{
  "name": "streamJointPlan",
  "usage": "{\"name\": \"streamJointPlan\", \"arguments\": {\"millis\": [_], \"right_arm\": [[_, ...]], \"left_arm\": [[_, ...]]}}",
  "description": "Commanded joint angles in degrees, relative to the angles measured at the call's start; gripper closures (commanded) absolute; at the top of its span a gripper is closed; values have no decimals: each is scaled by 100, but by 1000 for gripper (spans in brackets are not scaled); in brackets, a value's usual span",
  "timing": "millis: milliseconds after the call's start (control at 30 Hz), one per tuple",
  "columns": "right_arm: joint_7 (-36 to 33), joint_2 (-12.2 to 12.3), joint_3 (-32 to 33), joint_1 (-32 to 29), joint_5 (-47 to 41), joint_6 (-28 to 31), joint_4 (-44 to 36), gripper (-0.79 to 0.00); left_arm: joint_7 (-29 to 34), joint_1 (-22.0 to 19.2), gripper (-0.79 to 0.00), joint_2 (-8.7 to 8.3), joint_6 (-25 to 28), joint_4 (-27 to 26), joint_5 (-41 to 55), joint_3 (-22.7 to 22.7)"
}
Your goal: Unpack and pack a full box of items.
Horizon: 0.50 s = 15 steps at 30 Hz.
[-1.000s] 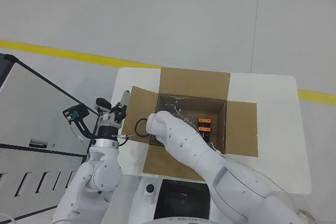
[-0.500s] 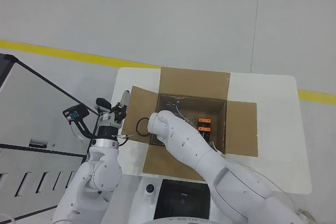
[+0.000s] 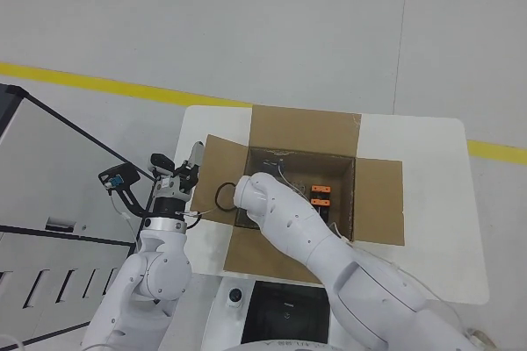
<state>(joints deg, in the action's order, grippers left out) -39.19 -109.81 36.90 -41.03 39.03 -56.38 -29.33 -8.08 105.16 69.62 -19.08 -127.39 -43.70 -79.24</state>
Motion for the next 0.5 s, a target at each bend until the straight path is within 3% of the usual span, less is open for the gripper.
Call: {"name": "streamJointPlan", "arguments": {"millis": [0, 167, 333, 467], "right_arm": [[64, -12, 34, -3, -35, 39, 67, -686], [185, -49, 111, 15, -130, 121, 231, -714], [299, -93, 164, 33, -203, 189, 360, -699], [370, -130, 204, 57, -260, 239, 460, -643]], "left_arm": [[0, 1, -785, 0, 1, 0, 0, 0], [0, 1, -785, 0, 1, 0, 0, 0], [0, 1, -785, 0, 1, 0, 0, 0], [0, 1, -785, 0, 1, 0, 0, 0]]}}
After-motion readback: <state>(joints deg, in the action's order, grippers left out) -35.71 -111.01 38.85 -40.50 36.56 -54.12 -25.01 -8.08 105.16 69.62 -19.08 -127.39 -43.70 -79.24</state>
